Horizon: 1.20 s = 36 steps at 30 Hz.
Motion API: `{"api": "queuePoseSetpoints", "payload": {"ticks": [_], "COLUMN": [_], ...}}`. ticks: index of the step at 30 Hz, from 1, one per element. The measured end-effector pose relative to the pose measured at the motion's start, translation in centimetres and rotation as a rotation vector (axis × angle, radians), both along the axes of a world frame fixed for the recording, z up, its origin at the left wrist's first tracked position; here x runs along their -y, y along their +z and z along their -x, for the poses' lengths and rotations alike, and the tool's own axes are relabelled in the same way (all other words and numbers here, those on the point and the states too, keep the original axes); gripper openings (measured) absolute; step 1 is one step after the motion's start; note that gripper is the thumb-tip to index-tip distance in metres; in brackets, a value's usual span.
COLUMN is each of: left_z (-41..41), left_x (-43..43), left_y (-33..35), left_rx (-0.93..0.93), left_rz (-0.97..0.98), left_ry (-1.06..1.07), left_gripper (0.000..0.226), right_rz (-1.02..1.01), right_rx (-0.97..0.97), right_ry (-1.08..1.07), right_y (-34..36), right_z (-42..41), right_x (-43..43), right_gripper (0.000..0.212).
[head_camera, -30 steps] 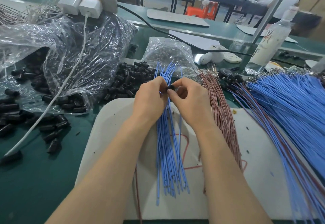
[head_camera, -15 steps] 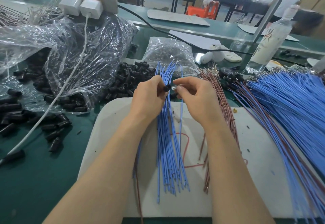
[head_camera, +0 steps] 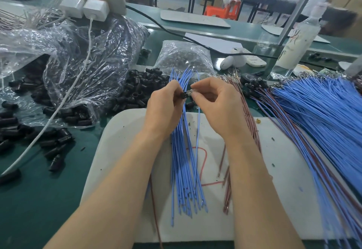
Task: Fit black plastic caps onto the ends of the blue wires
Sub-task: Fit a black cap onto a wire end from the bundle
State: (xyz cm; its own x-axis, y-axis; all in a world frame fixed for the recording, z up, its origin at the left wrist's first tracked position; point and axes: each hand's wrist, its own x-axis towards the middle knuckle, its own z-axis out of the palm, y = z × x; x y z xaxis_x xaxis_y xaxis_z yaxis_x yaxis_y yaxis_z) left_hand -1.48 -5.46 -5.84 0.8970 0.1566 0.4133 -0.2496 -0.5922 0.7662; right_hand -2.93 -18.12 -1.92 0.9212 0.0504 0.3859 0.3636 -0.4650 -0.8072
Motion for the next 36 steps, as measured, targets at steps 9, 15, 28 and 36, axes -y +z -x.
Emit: {"api": "queuePoseSetpoints", "payload": {"ticks": [9, 15, 28, 36], "left_z": [0.2, 0.3, 0.3, 0.2], "left_x": [-0.2, -0.1, -0.5, -1.0], "left_y": [0.0, 0.2, 0.4, 0.4], "left_rx": [0.015, 0.005, -0.074, -0.024], "left_rz": [-0.016, -0.035, -0.111, -0.124], "left_ry": [0.009, 0.003, -0.123, -0.183], "left_gripper": [0.008, 0.006, 0.016, 0.007], "right_rz": [0.139, 0.185, 0.174, 0.120], "right_rx": [0.060, 0.101, 0.100, 0.007], "right_ry": [-0.034, -0.054, -0.106, -0.044], "right_y": [-0.1, -0.4, -1.2, -1.6], "right_z": [0.1, 0.1, -0.8, -1.2], "right_x": [-0.3, -0.6, 0.2, 0.9], "right_gripper": [0.010, 0.011, 0.010, 0.010]}}
